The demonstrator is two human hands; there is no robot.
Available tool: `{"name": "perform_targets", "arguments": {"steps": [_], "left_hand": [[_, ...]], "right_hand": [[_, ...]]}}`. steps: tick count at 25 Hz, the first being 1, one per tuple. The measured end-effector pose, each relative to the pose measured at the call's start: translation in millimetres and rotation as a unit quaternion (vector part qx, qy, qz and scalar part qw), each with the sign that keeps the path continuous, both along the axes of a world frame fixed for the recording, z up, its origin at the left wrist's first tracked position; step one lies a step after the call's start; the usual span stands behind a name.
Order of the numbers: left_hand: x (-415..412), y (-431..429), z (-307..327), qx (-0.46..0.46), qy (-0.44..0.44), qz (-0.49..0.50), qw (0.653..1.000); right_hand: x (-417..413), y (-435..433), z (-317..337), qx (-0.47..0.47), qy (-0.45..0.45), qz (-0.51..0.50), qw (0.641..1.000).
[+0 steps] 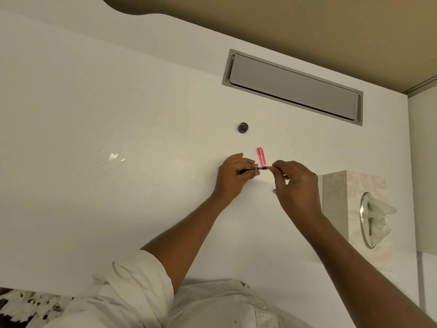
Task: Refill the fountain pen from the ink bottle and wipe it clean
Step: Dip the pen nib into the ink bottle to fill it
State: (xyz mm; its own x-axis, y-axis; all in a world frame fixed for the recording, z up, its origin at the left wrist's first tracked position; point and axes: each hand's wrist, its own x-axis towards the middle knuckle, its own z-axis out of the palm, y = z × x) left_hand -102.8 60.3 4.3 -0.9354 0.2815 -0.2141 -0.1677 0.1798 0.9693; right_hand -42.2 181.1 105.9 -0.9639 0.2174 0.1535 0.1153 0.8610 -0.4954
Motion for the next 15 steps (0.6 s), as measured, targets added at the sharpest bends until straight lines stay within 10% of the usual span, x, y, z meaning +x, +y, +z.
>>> {"name": "perform_targets", "arguments": {"steps": [15], "left_hand": [[-0.5, -0.8, 2.9, 0.004, 0.002, -0.006, 1.000]], "right_hand": [[-1.0, 0.4, 0.1, -0.013, 0.020, -0.004, 1.000]]}}
